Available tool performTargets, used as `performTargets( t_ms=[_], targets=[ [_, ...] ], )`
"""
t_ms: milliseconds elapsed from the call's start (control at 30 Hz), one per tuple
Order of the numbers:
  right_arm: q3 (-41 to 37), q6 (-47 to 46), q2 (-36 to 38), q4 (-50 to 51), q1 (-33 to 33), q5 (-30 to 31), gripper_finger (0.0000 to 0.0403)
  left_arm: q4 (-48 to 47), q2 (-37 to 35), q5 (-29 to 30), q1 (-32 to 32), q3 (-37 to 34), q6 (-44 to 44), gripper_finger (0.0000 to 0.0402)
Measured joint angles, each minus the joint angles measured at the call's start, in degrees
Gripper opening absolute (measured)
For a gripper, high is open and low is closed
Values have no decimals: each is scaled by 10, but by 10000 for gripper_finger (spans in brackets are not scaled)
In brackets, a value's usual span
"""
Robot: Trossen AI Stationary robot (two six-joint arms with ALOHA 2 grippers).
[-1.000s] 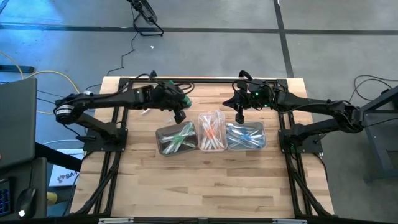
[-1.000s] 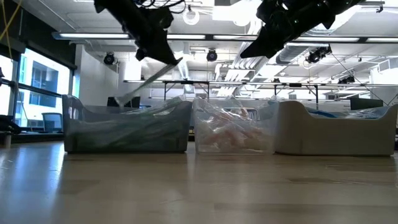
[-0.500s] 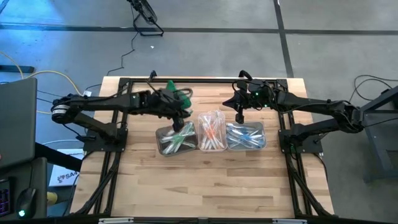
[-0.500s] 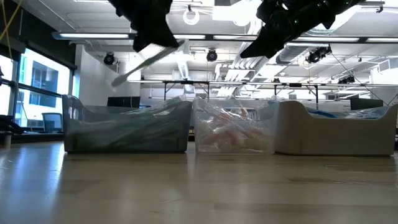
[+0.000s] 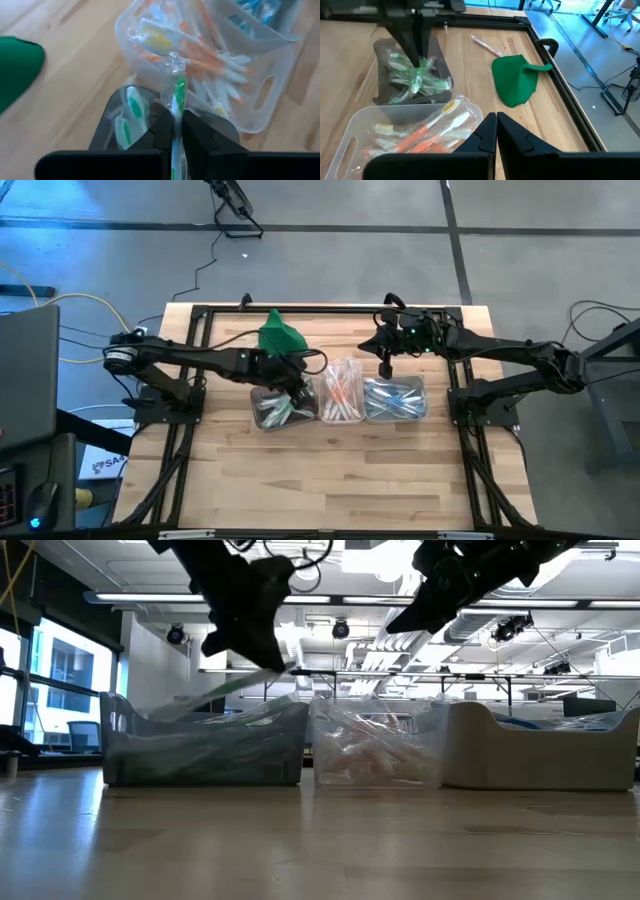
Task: Pick & Place Toothbrushes
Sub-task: Put the green toothbrush into the black bin, then adjust the black bin on the table
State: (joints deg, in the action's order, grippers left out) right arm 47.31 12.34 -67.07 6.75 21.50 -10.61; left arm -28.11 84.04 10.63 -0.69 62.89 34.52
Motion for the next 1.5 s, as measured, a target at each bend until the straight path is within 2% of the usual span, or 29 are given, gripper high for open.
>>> performTargets(
  t_ms=[333, 400, 633, 800, 1000, 1100, 1300, 1500],
  targets=[
    [0, 0, 0, 5, 0, 0, 4, -21, 25, 3, 0, 0, 19, 27],
    [0, 0, 0, 4, 0, 0, 4, -23, 25, 3, 0, 0, 19, 45],
    [0, 0, 0, 4, 0, 0, 4, -24, 25, 5, 0, 0, -4, 146],
    [0, 0, 0, 4, 0, 0, 4, -41, 17, 3, -12, 23, -13, 170],
    [0, 0, 0, 7, 0, 0, 4, -212, 15, 6, -32, 105, -26, 148],
    [0, 0, 0, 16, 0, 2, 4, -284, 15, 6, -31, 115, -7, 128],
    [0, 0, 0, 24, 0, 2, 4, -430, 18, -12, -22, 105, 120, 77],
    [0, 2, 0, 24, 0, 2, 4, -478, 19, -24, 5, 67, 224, 19]
  ],
)
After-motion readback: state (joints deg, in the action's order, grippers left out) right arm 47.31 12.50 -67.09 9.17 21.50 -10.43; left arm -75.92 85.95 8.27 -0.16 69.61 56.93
